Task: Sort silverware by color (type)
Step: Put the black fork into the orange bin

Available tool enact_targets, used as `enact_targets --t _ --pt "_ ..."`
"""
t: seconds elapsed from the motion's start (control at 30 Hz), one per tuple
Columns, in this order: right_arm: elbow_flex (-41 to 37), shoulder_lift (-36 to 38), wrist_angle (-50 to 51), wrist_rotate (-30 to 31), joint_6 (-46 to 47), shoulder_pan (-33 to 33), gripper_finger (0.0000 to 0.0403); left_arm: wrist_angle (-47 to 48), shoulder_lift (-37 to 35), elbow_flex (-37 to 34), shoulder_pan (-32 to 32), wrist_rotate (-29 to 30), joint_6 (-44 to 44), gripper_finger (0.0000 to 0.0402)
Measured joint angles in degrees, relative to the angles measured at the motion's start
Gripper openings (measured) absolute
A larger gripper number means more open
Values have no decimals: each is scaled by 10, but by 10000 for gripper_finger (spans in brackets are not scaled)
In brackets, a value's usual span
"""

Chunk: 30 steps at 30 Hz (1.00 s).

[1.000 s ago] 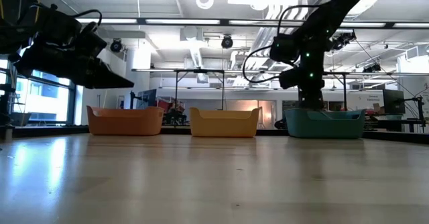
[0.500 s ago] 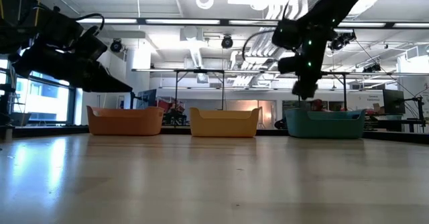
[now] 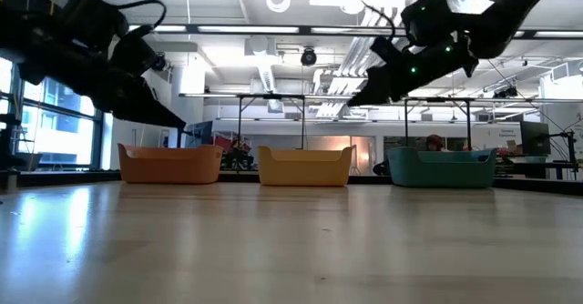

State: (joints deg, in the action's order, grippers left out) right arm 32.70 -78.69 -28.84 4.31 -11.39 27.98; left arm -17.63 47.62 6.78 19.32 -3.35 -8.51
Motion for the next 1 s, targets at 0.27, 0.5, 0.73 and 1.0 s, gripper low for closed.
enact_targets --t 0.27,0.5,0.73,1.0 --pt "-17 0 -50 -4 -4 -59 1 334 10 120 -181 86 201 0" --pt "-17 0 -44 -5 -9 -87 1 554 74 214 -360 86 514 0" --pt "-17 0 -35 -5 -17 -93 0 596 180 298 -477 53 742 39" --pt "-17 0 -31 -5 -16 -93 0 590 293 334 -522 -62 923 114"
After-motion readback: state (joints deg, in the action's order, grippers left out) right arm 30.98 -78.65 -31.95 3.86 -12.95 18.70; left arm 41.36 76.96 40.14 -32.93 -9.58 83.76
